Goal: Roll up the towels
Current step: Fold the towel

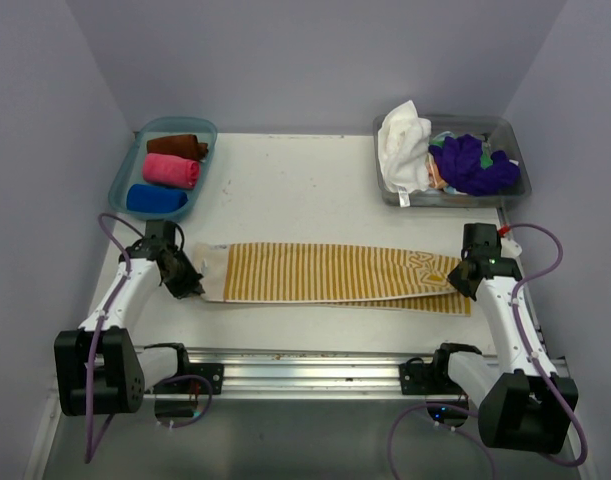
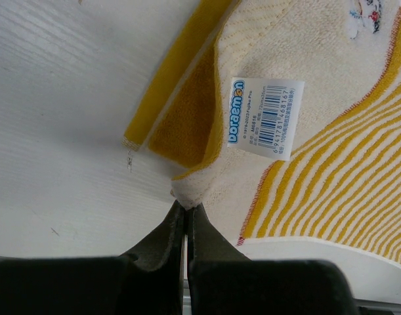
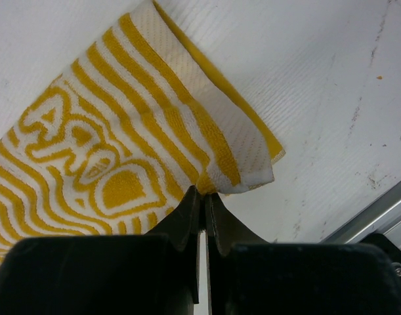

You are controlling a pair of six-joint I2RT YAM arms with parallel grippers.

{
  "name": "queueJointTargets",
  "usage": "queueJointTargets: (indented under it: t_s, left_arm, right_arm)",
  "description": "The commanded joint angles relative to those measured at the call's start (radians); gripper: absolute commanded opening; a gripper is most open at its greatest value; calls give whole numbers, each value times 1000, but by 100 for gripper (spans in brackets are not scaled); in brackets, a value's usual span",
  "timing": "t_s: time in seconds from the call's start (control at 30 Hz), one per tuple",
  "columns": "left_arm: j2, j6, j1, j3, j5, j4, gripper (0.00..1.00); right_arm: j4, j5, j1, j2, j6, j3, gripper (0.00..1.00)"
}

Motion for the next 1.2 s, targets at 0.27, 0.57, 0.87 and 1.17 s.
queueJointTargets:
  t_s: [0.27,0.57,0.87,1.17]
  left_arm:
    - [55,-30,9,89,-54,42,0]
    - [64,-25,9,91,-60,46,0]
    - [66,-10,9,41,-21,68,21]
    - [15,7,7,192,-35,55,63]
  right_arm:
    - [-19,-9,-10,-8,35,-18,0]
    - [-30,-16,-8,-5,42,-26,0]
    - [-39,-36,-8,-4,55,-35,47]
    - [37,-157,-7,-78,-14,74,59]
